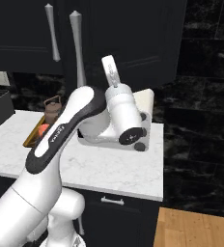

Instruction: Pick the kettle from the counter and place it on the tray. Then pick the mug from the cabinet and place it on the tray. Then close the cabinet doors.

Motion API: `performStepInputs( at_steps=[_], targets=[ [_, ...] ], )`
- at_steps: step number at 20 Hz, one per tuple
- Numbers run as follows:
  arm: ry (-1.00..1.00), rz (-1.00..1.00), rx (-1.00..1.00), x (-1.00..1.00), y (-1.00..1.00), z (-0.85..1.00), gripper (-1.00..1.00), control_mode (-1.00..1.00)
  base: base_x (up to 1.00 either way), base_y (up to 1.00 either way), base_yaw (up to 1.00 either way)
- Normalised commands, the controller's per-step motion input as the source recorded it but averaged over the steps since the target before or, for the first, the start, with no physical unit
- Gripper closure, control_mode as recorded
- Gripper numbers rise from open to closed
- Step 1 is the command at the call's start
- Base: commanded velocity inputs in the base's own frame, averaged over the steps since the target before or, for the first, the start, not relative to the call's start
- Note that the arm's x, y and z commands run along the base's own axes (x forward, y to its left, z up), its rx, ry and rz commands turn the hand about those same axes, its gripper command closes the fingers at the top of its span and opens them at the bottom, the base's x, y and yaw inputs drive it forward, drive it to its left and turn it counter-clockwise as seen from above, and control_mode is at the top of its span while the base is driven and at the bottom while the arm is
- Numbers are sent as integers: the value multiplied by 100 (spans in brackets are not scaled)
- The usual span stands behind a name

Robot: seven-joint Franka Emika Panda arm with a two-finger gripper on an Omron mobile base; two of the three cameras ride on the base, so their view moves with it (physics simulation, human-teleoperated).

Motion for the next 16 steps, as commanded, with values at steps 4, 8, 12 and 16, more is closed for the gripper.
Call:
performStepInputs(
  at_steps=[4, 8, 12, 16],
  targets=[
    [31, 11, 0, 61, 32, -1, 100, -100, 0, 0, 0],
    [5, 2, 0, 41, 46, -23, 100, -100, 0, 0, 0],
    [0, 0, 0, 46, 45, -43, 100, -100, 0, 0, 0],
    [7, -2, 0, 62, 40, -13, 100, -100, 0, 0, 0]
  ],
)
